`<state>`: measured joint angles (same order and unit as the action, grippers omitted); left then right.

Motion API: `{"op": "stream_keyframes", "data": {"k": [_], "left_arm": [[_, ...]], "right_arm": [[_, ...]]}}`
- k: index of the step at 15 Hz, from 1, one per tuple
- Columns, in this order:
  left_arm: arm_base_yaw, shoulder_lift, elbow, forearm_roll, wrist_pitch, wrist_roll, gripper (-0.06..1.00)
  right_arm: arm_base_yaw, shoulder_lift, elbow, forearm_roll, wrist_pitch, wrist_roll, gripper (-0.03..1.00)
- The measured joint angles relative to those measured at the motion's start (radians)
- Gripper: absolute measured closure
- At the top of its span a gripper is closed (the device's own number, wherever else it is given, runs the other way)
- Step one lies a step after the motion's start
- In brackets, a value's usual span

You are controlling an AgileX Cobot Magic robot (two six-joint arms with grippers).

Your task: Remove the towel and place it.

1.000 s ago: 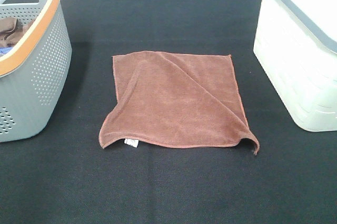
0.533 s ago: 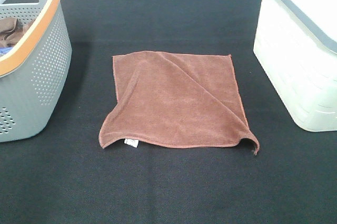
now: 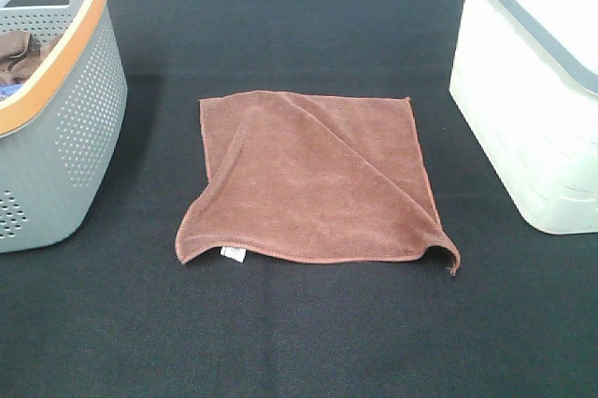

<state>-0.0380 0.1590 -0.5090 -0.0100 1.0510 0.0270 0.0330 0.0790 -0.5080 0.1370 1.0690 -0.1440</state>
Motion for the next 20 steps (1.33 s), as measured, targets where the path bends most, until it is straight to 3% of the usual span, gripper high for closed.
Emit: {"op": "stream_keyframes", "data": {"k": [5,20], "left_arm": [[0.005,-0.153,0.000,0.000,0.001,0.000,0.21],[0.005,-0.164,0.000,0.000,0.001,0.000,0.21]], "right_arm": [[-0.027,-0.082,0.001,0.008,0.000,0.000,0.32],[-0.027,-0.086,0.003,0.011,0.000,0.000,0.32]]}}
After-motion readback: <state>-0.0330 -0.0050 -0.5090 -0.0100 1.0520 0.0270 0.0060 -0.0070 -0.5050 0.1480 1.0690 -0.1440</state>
